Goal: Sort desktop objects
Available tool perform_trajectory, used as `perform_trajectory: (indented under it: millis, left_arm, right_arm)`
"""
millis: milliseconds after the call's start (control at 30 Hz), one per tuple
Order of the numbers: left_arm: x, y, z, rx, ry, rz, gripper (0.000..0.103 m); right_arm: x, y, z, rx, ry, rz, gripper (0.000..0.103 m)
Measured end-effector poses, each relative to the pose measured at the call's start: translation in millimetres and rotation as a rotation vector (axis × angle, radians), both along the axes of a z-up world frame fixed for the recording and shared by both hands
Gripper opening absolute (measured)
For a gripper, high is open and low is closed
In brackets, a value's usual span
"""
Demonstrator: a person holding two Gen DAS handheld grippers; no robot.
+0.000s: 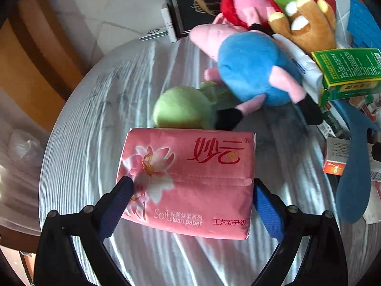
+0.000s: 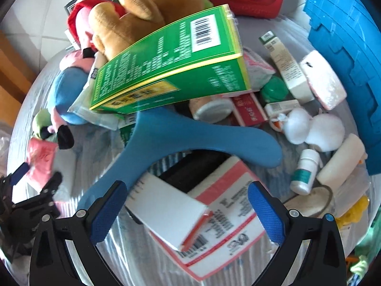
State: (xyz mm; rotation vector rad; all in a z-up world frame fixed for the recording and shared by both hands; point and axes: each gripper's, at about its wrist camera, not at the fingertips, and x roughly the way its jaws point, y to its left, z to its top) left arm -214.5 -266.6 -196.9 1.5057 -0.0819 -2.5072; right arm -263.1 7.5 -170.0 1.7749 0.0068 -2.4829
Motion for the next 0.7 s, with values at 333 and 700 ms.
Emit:
perform_trajectory:
  millis: [333, 700]
  left_arm:
    - [17.3, -45.4, 26.4, 0.185, 0.016, 0.165, 0.098]
    - [-37.4, -39.3, -13.5, 0.033, -0.088, 0.101, 0.101]
  right_arm:
    - [-2.0, -17.3, -6.4, 0.0, -0.024, 0.051, 0.103]
    - [-20.9, -35.9, -17.0, 0.037, -0.063, 0.086, 0.103]
